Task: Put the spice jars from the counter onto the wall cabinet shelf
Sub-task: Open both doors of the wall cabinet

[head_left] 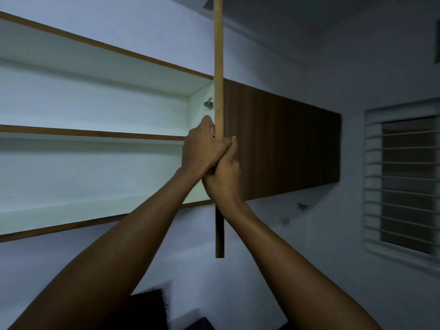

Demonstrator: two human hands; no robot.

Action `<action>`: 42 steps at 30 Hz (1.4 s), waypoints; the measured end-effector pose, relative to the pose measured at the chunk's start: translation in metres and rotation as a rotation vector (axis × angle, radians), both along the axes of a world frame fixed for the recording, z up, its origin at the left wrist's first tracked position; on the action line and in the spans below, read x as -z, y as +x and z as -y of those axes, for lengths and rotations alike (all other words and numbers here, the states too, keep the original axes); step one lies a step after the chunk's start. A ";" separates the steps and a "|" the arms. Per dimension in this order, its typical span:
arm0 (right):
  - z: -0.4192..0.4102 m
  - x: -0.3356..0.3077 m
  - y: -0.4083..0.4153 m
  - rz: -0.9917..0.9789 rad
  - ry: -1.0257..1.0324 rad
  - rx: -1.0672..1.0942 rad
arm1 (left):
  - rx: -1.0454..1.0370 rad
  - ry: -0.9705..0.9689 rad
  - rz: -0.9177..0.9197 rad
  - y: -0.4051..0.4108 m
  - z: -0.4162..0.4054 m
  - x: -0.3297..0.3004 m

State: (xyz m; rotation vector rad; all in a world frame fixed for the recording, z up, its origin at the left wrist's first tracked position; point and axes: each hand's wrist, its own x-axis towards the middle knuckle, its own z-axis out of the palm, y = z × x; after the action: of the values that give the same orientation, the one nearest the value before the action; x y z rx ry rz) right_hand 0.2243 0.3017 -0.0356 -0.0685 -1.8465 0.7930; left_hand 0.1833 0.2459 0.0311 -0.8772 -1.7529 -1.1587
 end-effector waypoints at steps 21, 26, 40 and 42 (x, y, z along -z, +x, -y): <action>-0.258 -0.001 0.043 0.014 -0.138 0.019 | 0.221 -0.077 -0.068 0.036 -0.235 0.018; -0.262 0.002 0.039 -0.013 -0.153 -0.006 | 0.249 -0.043 -0.085 0.024 -0.239 0.022; -0.154 0.084 -0.017 -0.473 0.128 0.314 | 0.459 -0.032 0.047 -0.062 -0.132 0.149; -0.126 0.111 -0.037 -0.366 0.089 0.103 | 0.428 -0.047 0.141 -0.078 -0.101 0.180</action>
State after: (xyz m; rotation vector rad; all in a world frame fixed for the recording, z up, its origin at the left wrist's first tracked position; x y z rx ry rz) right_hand 0.1873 0.4281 -0.1461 0.0368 -1.5162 0.6051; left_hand 0.1054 0.3469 -0.1492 -1.2680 -1.7582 -1.4876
